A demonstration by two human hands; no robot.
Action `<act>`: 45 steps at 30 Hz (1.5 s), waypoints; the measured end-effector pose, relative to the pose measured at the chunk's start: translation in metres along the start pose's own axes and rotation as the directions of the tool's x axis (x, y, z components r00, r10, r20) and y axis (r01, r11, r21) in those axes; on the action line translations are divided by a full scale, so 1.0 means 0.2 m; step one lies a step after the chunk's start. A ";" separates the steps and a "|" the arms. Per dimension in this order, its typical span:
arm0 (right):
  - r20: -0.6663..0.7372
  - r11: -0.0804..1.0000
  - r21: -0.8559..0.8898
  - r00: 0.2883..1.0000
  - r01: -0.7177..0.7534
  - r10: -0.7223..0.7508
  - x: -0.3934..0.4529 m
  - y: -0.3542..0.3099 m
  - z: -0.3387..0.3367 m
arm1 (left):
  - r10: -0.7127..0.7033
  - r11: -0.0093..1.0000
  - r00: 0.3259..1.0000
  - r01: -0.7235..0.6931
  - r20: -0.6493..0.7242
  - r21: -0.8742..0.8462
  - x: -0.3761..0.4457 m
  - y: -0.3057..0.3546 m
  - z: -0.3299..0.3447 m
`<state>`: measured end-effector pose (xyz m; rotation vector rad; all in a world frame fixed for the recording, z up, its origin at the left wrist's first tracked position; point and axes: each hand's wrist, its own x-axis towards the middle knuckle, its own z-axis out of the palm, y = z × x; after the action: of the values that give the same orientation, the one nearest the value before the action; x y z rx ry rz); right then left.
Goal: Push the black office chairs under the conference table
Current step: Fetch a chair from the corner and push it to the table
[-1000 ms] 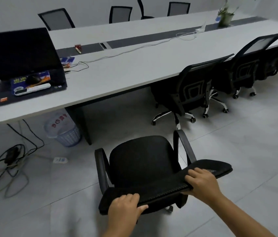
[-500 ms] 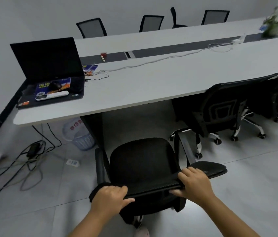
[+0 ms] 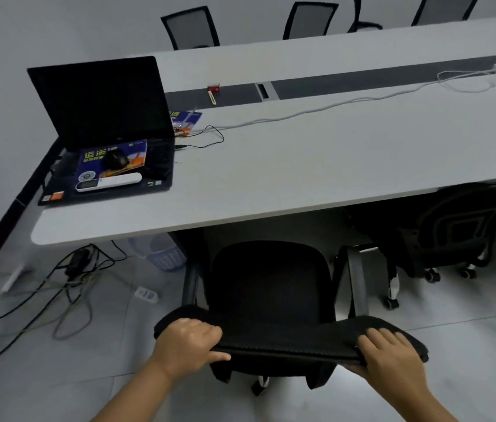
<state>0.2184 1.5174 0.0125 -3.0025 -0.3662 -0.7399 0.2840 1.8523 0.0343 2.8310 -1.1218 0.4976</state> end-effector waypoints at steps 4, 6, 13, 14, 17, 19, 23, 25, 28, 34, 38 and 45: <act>0.004 0.998 -0.037 0.999 0.041 -0.041 0.20 0.03 0.10 | -0.024 0.999 0.999 0.023 -0.034 -0.031 0.08 -0.12 0.06; 0.038 0.996 -0.070 0.998 0.057 -0.054 0.32 0.07 0.15 | -0.042 0.998 0.998 0.040 -0.042 -0.045 0.15 -0.18 0.09; 0.075 0.990 -0.122 0.995 0.070 -0.061 0.76 0.19 0.34 | -0.149 0.989 0.989 0.149 -0.009 0.007 0.46 -0.45 0.22; 0.052 0.990 -0.118 0.996 0.075 -0.070 0.82 0.21 0.36 | -0.167 0.986 0.986 0.167 -0.010 0.008 0.50 -0.47 0.24; 0.019 0.989 -0.099 0.994 0.107 -0.106 0.98 0.30 0.41 | -0.211 0.977 0.977 0.211 -0.007 0.036 0.61 -0.51 0.28; 0.020 0.991 -0.058 0.992 0.124 -0.123 1.06 0.37 0.46 | -0.220 0.974 0.976 0.220 -0.005 0.052 0.68 -0.51 0.30; -0.012 0.990 -0.003 0.989 0.144 -0.144 1.17 0.49 0.55 | -0.229 0.970 0.973 0.229 -0.013 0.078 0.80 -0.53 0.33; -0.039 0.984 0.004 0.983 0.179 -0.178 1.19 0.51 0.59 | -0.221 0.973 0.975 0.220 0.002 0.069 0.82 -0.55 0.36; -0.069 0.978 0.017 0.976 0.206 -0.204 1.17 0.52 0.64 | -0.211 0.974 0.977 0.212 -0.015 0.076 0.82 -0.57 0.39; -0.093 0.982 0.025 0.979 0.185 -0.182 1.17 0.52 0.63 | -0.266 0.960 0.961 0.272 -0.081 0.074 0.81 -0.56 0.39; -0.109 0.983 0.026 0.978 0.179 -0.175 1.16 0.51 0.62 | -0.316 0.947 0.947 0.318 -0.048 0.046 0.81 -0.55 0.39; 0.093 0.996 0.045 0.993 0.075 -0.079 1.18 0.48 0.60 | -0.407 0.910 0.905 0.414 0.125 -0.031 0.82 -0.54 0.33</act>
<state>0.4989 1.4852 0.0177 -3.0060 -0.4973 -0.5888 0.4871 1.8122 0.0304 2.9543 -0.5057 0.2657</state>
